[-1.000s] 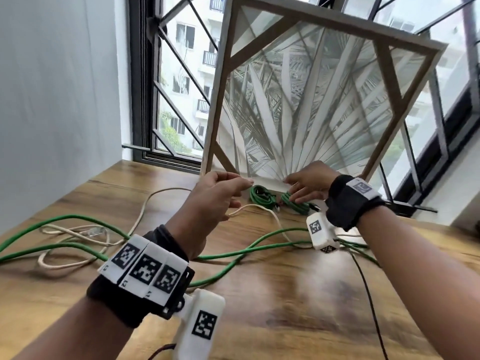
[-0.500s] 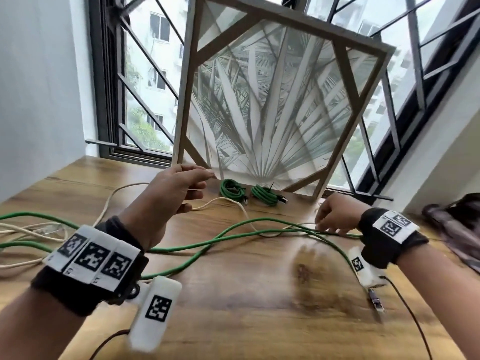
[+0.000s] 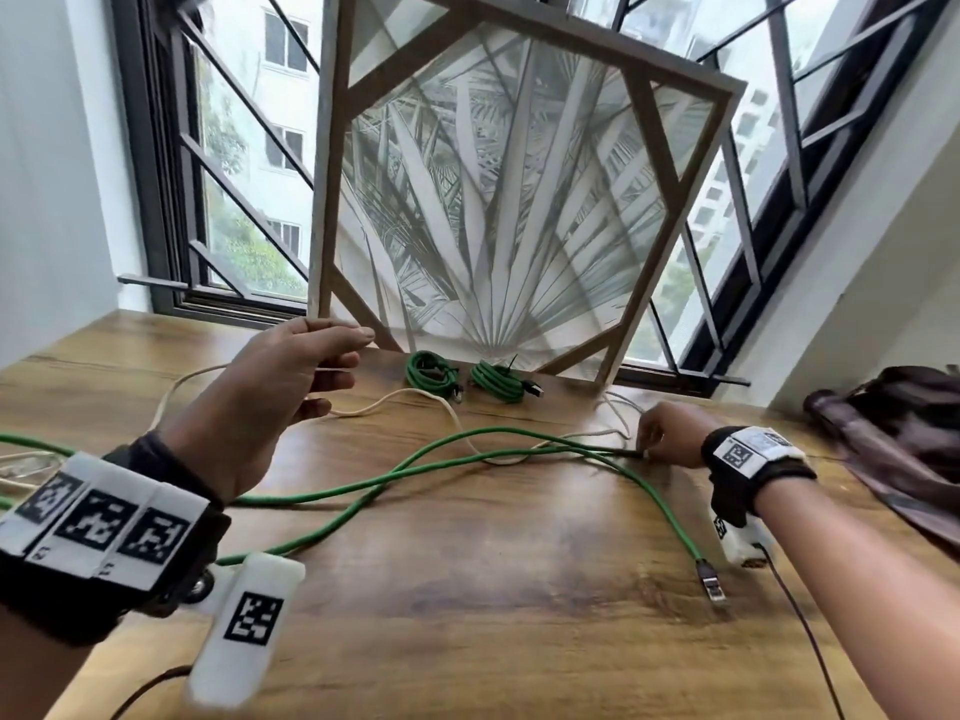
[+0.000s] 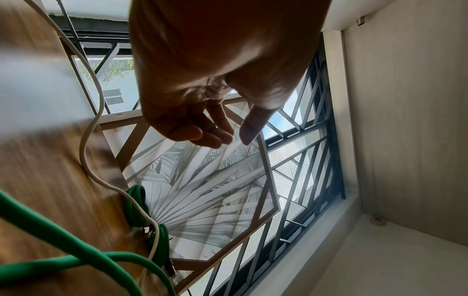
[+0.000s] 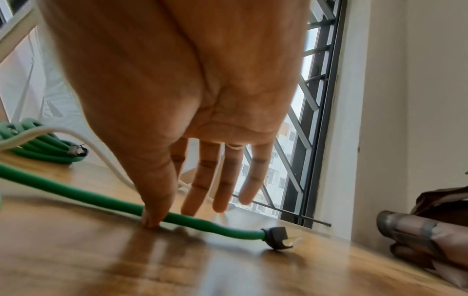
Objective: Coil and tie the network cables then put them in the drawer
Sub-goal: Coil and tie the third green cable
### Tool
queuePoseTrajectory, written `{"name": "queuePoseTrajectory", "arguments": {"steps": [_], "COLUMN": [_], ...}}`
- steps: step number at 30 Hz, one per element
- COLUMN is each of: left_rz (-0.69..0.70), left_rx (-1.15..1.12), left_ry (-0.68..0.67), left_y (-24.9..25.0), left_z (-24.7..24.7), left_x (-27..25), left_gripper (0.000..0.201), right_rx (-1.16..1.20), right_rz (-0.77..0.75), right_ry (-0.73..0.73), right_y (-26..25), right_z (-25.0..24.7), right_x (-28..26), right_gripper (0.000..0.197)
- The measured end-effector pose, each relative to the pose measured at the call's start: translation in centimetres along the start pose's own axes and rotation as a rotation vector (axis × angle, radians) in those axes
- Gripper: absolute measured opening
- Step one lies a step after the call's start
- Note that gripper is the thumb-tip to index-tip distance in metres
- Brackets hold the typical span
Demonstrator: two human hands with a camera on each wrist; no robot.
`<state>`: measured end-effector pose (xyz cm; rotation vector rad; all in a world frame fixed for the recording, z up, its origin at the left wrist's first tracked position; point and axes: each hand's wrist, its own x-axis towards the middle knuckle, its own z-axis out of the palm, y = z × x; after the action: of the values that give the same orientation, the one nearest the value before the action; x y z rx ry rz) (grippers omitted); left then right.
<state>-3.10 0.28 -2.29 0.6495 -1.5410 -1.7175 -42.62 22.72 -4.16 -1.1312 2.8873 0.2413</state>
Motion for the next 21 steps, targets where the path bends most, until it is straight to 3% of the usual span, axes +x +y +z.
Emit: {"name": "queuePoseTrajectory", "arguments": {"steps": [5,10,13,17,21], "left_rz": [0.006,0.019,0.064,0.235,0.530], "left_rx": [0.016,0.017,0.010,0.126,0.451], "left_ry": [0.000,-0.007,0.004,0.063,0.085], "left_y": [0.0,0.3,0.7,1.1,1.1], "left_z": [-0.1,-0.1,0.3,0.9,0.5], "left_x": [0.0,-0.2,-0.5,-1.3,-1.9], "left_gripper": [0.010,0.011,0.013,0.023,0.051], "right_rx": [-0.065,0.043,0.184,0.399,0.709], "right_rz": [-0.029,-0.074,-0.182,-0.382,-0.584], "right_ry": [0.049,0.284,0.424,0.570,0.540], "right_y": [0.6,-1.5,-3.2,-7.1,-12.0], "right_z": [-1.7,-7.2,-10.4,-13.1,-13.2], "right_x": [-1.1,-6.4,-9.7,-13.5,-16.0], "right_gripper": [0.019,0.016,0.020,0.019,0.011]}}
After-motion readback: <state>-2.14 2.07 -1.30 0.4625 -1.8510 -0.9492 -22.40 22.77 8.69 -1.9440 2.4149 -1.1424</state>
